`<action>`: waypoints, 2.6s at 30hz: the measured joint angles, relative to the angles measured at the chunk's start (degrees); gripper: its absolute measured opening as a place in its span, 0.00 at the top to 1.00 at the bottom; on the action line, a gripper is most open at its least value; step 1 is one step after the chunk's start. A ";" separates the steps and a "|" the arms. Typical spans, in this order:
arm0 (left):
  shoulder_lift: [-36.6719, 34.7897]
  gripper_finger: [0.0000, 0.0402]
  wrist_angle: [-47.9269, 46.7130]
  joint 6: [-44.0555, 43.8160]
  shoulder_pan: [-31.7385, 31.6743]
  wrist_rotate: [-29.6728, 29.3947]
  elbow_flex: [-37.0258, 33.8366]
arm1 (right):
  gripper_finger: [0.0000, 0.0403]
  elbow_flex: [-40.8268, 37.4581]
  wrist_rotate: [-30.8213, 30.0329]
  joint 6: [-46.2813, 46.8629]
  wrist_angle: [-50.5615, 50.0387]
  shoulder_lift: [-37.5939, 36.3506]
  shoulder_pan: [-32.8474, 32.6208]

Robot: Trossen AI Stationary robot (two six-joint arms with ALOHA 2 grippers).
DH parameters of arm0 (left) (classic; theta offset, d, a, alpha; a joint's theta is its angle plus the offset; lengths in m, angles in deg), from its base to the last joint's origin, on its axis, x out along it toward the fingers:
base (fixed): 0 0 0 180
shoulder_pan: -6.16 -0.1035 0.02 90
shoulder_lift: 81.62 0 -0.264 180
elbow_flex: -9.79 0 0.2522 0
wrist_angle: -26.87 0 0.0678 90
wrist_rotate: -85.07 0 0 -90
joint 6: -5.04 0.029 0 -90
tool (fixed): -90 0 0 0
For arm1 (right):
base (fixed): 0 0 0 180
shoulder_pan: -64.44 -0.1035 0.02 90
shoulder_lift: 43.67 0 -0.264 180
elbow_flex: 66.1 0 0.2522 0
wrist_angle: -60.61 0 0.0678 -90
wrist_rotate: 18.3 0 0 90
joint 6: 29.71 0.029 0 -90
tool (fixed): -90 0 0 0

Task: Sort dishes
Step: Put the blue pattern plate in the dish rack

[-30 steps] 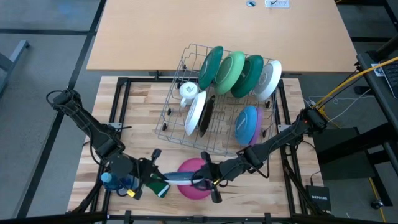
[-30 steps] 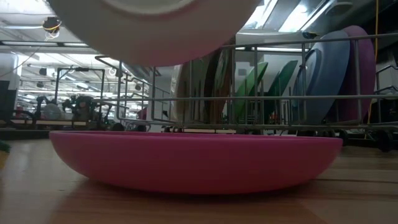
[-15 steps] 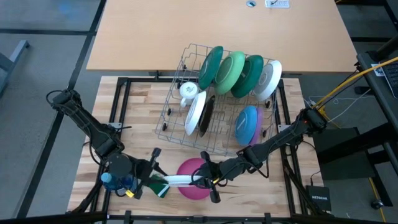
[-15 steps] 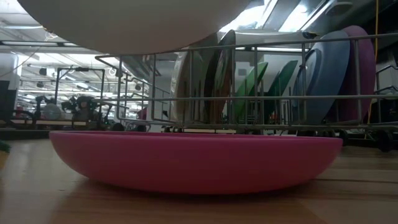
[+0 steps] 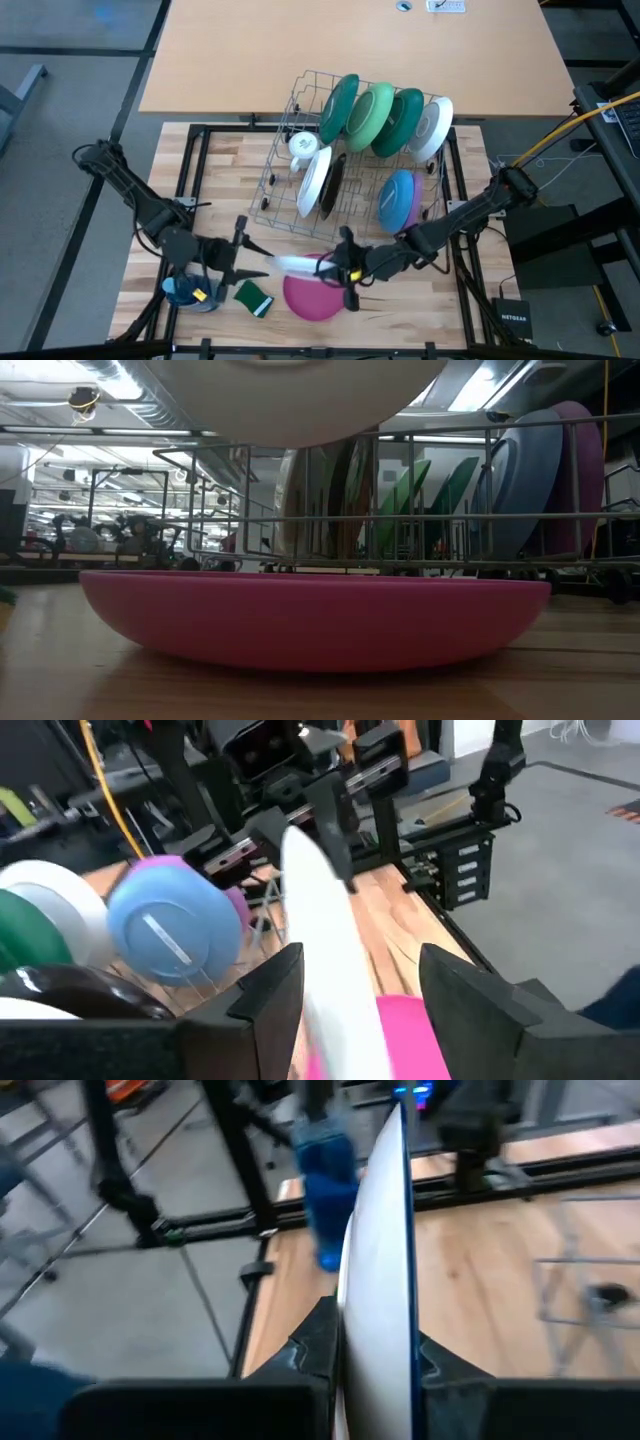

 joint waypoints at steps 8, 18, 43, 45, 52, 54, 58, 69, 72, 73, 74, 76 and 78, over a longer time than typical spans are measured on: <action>-4.78 0.53 -0.19 11.36 -0.60 -5.53 0.00 | 0.92 0.00 -8.09 10.55 -5.28 -7.76 0.05; -8.79 0.54 -8.28 11.75 -0.60 -10.24 0.00 | 0.92 0.02 -11.99 30.43 -12.60 -19.43 0.02; -8.73 0.54 -16.59 1.57 -0.65 -10.22 0.00 | 0.92 0.09 -14.82 72.47 -45.71 -35.90 0.77; -8.73 0.54 -16.61 1.26 -0.65 -10.22 0.00 | 0.92 0.09 -15.89 73.90 -47.86 -36.36 2.24; -8.62 0.54 -16.63 0.86 -0.65 -10.22 -0.01 | 0.92 0.09 -13.70 74.23 -49.80 -36.58 12.00; -8.62 0.54 -16.63 0.82 -0.65 -10.22 -0.02 | 0.92 0.09 -11.76 72.95 -49.97 -36.34 15.26; -8.62 0.54 -16.67 0.82 -0.65 -10.22 -0.02 | 0.92 0.09 -8.83 70.83 -49.93 -35.13 21.11; -8.57 0.54 -18.24 0.80 -0.62 -10.20 -0.04 | 0.92 0.09 4.52 64.27 -47.61 -27.53 32.39; -8.57 0.54 -18.24 0.34 -0.62 -10.20 -0.04 | 0.92 0.09 7.87 62.49 -44.34 -25.59 34.27; -8.57 0.54 -18.24 0.13 -0.62 -10.20 -0.04 | 0.92 0.09 8.87 62.22 -43.21 -25.04 34.84; -8.57 0.54 -18.25 -0.13 -0.62 -10.20 -0.04 | 0.92 0.09 9.91 61.95 -42.37 -24.51 35.38; -8.57 0.54 -18.48 -0.81 -0.62 -10.20 -0.04 | 0.92 0.11 11.50 60.95 -42.39 -23.56 36.31; -8.57 0.54 -19.38 -1.56 -0.62 -10.18 -0.04 | 0.92 0.11 12.03 60.73 -43.32 -22.53 36.99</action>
